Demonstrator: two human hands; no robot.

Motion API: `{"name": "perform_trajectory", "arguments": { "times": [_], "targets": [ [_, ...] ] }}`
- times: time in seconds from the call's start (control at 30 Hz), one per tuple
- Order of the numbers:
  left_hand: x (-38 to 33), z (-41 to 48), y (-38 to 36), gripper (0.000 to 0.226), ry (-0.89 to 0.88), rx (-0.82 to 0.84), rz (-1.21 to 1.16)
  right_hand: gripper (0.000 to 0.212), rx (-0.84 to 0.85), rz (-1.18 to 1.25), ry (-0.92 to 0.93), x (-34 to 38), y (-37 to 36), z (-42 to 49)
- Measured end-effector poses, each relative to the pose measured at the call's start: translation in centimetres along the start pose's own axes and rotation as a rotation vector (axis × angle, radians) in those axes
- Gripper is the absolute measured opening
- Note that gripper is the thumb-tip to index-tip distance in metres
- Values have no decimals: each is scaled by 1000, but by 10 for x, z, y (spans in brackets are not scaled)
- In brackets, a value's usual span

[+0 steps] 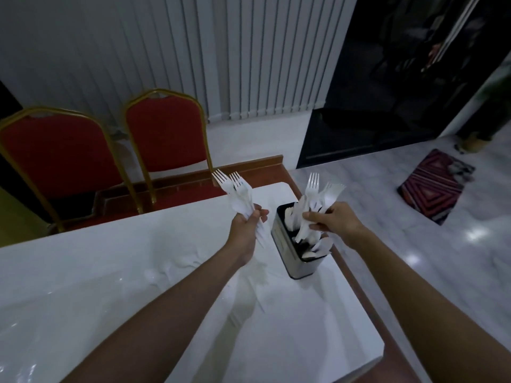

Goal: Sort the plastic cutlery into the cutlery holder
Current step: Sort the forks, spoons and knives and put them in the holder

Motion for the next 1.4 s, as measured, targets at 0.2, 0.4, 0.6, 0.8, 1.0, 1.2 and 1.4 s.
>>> {"name": "perform_trajectory", "arguments": {
  "times": [0.2,0.4,0.6,0.8,1.0,1.2,1.4],
  "targets": [
    [20,3,-24,19,53,-111,-55,24,-161,42,-129,-36,7,23],
    [33,12,-22,15,85,-152,51,37,-214,-472,35,-39,1,36],
    [39,12,-28,24,53,-144,140,33,-56,-709,105,-33,-9,44],
    [43,9,-36,18,35,-144,252,35,57,-773,143,-32,-14,42],
    [41,9,-37,15,2,-114,271,29,57,-681,170,-32,-12,39],
    [39,6,-37,22,-5,-73,345,43,48,-657,175,-30,-9,35],
    [38,2,-35,19,-36,22,442,55,-23,-569,169,-22,-4,27]
  ]
}}
Point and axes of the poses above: each hand's wrist, its own z-axis towards the middle knuckle, its own y-axis out of the back of the hand, x = y × z, the point moved 4 cm from there along z, towards the middle knuckle, and after that the axes turned 5 degrees about -y, right-handed, at the moved point
